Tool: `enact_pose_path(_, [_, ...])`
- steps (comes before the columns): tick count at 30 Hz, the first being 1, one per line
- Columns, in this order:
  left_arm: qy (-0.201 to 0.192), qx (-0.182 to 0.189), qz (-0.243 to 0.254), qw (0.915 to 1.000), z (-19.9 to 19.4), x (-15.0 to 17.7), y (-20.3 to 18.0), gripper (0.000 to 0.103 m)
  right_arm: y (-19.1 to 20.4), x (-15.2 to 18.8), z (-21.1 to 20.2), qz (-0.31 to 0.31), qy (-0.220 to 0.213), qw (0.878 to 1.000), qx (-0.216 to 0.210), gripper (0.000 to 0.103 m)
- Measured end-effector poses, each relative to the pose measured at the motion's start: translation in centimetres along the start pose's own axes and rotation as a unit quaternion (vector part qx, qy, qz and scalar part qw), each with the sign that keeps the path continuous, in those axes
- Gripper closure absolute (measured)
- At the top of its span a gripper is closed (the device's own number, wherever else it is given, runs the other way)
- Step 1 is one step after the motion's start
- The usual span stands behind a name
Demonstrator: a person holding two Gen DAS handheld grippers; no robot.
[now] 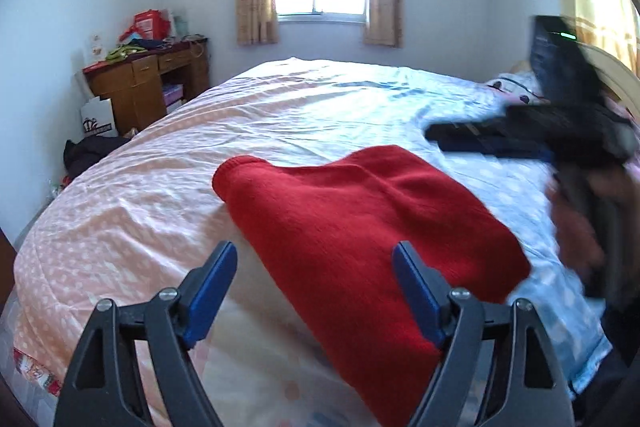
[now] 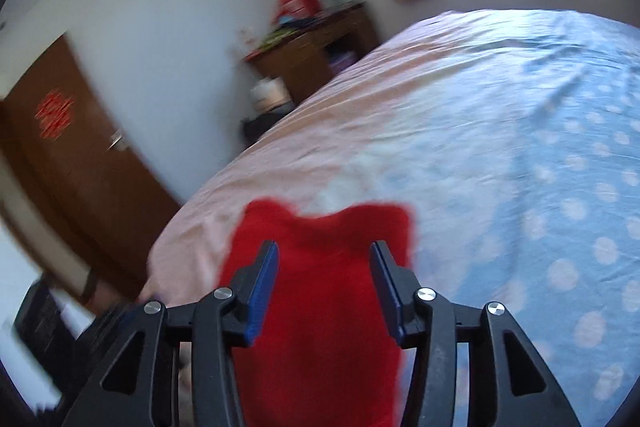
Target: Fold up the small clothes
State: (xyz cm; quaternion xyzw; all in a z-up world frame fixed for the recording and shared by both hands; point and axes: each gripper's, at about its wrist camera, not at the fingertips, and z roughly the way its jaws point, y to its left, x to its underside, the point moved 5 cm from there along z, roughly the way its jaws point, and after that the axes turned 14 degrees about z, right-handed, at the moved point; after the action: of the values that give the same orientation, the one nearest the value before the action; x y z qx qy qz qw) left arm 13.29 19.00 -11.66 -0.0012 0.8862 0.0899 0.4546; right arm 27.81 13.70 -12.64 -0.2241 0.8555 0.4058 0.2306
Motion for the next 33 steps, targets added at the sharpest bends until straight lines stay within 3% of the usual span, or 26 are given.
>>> enact_pose_path(2, [0.023, -0.008, 0.002, 0.9997, 1.6, 0.6, 0.1, 0.02, 0.4, 1.6, 0.8, -0.018, 0.025, 0.999, 0.011, 0.054])
enact_pose_path(5, [0.076, -0.019, 0.006, 0.9969, 3.8, 2.6, 0.1, 0.015, -2.2, 3.6, 1.8, -0.015, 0.039, 0.995, 0.089, 0.056])
enact_pose_path(9, [0.06, 0.0, -0.029, 0.9978, 3.2, 3.6, 0.4, 0.012, -3.9, 4.2, 0.7, 0.014, 0.019, 0.998, 0.054, 0.057])
enact_pose_path(11, [0.06, -0.002, -0.027, 0.9978, 2.5, 3.5, 0.4, 0.012, -3.2, 4.5, -0.4, 0.009, 0.004, 0.998, 0.059, 0.057])
enact_pose_path(14, [0.056, 0.004, -0.021, 0.9982, 1.3, 3.4, 0.0, 0.012, -0.6, 5.4, -2.5, -0.034, -0.027, 0.998, 0.044, 0.056])
enact_pose_path(16, [0.057, 0.012, -0.015, 0.9982, 0.7, 3.4, -0.7, 0.011, 1.0, 6.8, -3.1, -0.07, -0.022, 0.997, 0.032, 0.056])
enact_pose_path(19, [0.062, 0.023, -0.001, 0.9978, 1.3, 3.6, -1.7, 0.002, 0.1, 8.7, -2.0, -0.087, 0.012, 0.993, 0.083, 0.056])
enact_pose_path(22, [0.086, 0.021, 0.009, 0.996, 2.7, 4.4, -2.3, 0.002, -3.4, 9.4, -0.9, -0.032, 0.031, 0.991, 0.125, 0.056])
enact_pose_path(26, [0.09, 0.024, 0.004, 0.9957, 2.2, 4.5, -2.6, 0.002, -4.4, 9.6, -2.7, 0.012, 0.014, 0.994, 0.104, 0.056])
enact_pose_path(30, [0.074, 0.02, 0.008, 0.9971, 0.3, 3.4, -2.8, 0.002, -2.9, 9.1, -6.0, -0.012, -0.049, 0.99, 0.132, 0.055])
enact_pose_path(33, [0.057, 0.017, 0.009, 0.9982, -1.0, 2.5, -2.9, 0.002, -0.7, 8.9, -8.8, -0.03, -0.114, 0.982, 0.15, 0.042])
